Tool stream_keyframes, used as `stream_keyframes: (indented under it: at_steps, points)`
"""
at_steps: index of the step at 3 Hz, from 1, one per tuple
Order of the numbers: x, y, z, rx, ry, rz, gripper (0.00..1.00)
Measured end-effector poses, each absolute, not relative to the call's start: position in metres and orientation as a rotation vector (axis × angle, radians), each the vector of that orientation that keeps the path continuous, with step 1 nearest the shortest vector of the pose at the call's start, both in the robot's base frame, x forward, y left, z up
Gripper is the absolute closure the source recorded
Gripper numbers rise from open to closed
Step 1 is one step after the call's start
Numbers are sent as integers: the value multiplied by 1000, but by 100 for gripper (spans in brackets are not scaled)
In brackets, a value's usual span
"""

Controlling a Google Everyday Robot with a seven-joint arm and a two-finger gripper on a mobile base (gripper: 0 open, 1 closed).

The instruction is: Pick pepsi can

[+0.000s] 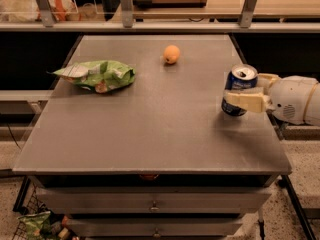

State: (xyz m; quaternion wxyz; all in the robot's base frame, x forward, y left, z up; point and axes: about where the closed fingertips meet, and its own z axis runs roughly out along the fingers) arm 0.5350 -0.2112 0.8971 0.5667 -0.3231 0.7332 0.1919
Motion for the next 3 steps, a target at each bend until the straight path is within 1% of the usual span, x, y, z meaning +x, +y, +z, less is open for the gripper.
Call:
stream_keyframes:
  at_steps: [1, 2, 3]
  points:
    - [543, -224, 917, -767, 1721, 495, 100]
    - [556, -234, 935, -786, 1717, 565, 100]
    - [555, -234, 947, -802, 1698, 568, 100]
